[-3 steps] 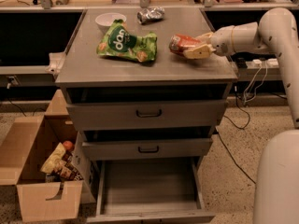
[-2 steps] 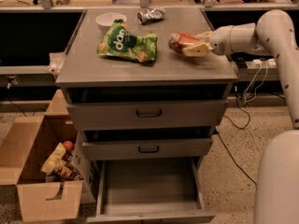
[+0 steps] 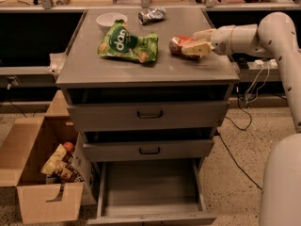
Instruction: Pick coke can from bottom drawer and place on counter
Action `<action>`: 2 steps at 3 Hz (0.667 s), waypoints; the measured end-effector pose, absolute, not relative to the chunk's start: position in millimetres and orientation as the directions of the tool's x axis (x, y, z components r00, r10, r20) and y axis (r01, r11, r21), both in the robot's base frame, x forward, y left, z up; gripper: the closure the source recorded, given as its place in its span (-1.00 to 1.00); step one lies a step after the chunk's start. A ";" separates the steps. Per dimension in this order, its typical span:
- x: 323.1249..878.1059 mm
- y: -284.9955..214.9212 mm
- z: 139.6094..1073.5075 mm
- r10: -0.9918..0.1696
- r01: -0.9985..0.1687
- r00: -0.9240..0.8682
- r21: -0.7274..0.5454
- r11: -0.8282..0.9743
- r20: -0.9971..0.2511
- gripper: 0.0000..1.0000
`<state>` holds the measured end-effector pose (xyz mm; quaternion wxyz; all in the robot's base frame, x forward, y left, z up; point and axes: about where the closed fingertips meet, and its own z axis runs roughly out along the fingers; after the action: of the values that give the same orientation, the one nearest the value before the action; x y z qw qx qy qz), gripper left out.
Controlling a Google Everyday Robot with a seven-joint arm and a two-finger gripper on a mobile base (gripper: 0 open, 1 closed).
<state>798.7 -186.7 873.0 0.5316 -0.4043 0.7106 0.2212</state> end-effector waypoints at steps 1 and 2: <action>796.5 -187.1 879.8 -0.319 -0.808 -0.058 -0.144 0.571 -0.946 -1.00; 786.4 -199.6 905.1 -0.280 -0.790 0.060 -0.217 0.574 -0.958 -1.00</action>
Offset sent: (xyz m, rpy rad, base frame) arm -0.0373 -0.0375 0.0666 0.1117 -0.3515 0.0163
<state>786.4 -199.6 905.1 0.6016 -0.4101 0.6519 0.2121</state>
